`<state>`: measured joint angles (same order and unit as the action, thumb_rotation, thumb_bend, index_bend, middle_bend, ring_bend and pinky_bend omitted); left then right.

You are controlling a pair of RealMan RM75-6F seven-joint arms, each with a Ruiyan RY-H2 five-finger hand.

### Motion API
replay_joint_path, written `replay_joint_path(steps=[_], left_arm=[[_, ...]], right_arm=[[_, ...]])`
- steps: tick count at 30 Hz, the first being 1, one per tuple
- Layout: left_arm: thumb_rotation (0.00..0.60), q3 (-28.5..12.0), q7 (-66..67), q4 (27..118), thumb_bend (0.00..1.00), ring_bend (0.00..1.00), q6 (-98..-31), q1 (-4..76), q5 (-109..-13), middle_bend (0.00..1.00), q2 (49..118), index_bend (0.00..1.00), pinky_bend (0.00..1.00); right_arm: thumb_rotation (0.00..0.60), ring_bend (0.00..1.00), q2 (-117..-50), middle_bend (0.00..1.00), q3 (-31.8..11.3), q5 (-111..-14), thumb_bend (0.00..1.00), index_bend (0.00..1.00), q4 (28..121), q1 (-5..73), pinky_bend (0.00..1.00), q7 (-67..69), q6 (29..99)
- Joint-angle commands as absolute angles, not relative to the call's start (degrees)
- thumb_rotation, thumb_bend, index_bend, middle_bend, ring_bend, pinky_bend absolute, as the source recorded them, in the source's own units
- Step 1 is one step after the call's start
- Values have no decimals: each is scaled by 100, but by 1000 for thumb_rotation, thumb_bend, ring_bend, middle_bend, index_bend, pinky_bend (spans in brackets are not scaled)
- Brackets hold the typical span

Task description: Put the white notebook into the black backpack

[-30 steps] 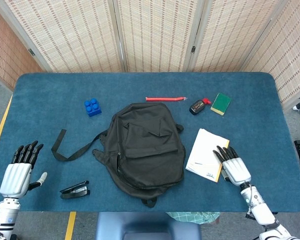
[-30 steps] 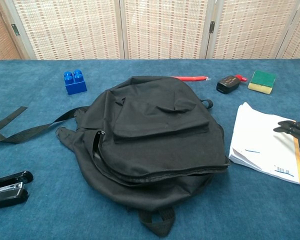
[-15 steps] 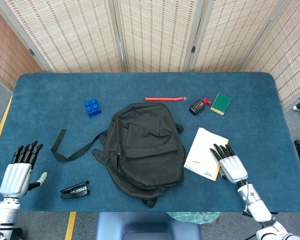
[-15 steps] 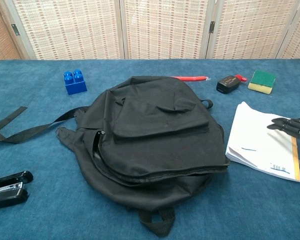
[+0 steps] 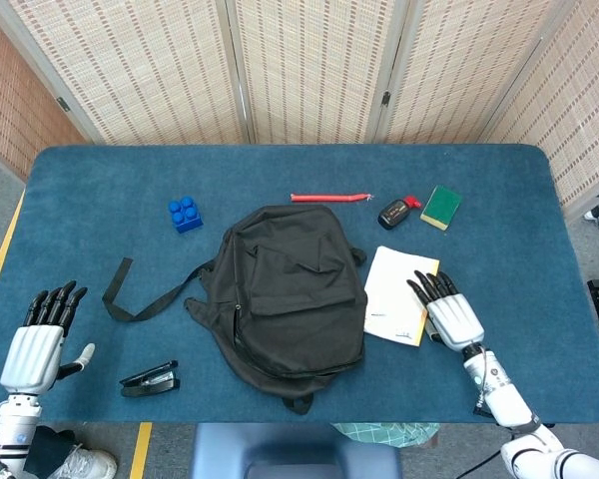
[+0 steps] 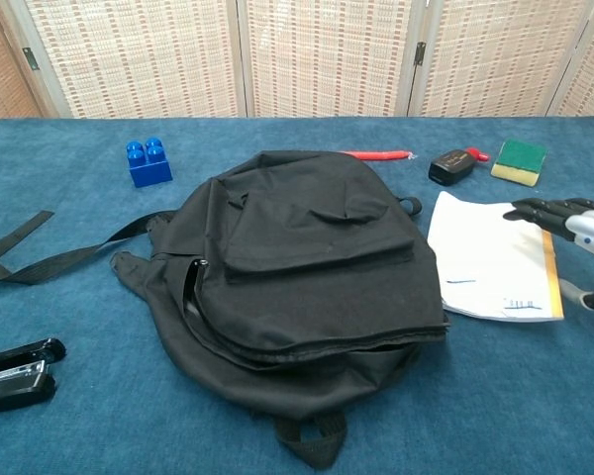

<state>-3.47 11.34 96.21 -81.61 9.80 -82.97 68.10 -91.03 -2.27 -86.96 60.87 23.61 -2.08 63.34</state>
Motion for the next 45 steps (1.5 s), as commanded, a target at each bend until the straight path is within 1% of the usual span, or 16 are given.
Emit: replay_joint_path(steps=[1,11,15,21,23,26,29,34,40,45], left_arm=[[600,-353,1127,9620,358,67,-8169,976,-8290,62,6808,51,0],[600,-353,1107,9611,358,67,-8163,970,-8265,61,6814,51,0],[600,-342,1077,9593,358,67,-8179,948,-8259,61,6805,50,0],[600,-344,1078,9576,358,67,-8157,950,-8230,61,6823,51,0],[600,-345,1103,9584,358,67,-8132,971,-8241,61,6838,51,0],[600,-348,1135,9607,358,67,-8105,1000,-8261,61,6850,51,0],[600,-356,1162,9632,358,67,-8102,1013,-8265,61,6846,51,0],[600,-358,1180,9645,358,67,-8099,1009,-8234,61,6841,51,0],[600,-343,1195,9659,358,67,-8082,1007,-8223,61,6845,51,0],[600,-351,1204,9669,358,67,-8084,1014,-8220,61,6837,51,0]], right_arm=[[600,11,-9110,2,-269,-8702,509,0,6136,2425,0,-232,6335],[600,17,-9224,3,-341,-8690,510,0,6351,2757,0,-448,6070],[600,17,-9209,3,-350,-8681,509,0,6399,2755,0,-443,6154],[600,36,-9122,16,-285,-8787,510,5,6466,2616,0,-223,6538],[600,50,-9171,29,-269,-8831,506,66,6409,2570,0,-132,6682],[600,70,-9265,72,-259,-8867,450,188,6295,2543,0,-23,6799],[600,87,-9367,122,-247,-8923,428,281,6161,2525,3,80,6930],[600,103,-9456,175,-230,-8974,386,367,6046,2506,13,205,7056],[600,135,-9554,250,-225,-9021,386,468,5940,2500,36,319,7175],[600,157,-9591,289,-212,-8977,386,530,5904,2508,43,268,7106]])
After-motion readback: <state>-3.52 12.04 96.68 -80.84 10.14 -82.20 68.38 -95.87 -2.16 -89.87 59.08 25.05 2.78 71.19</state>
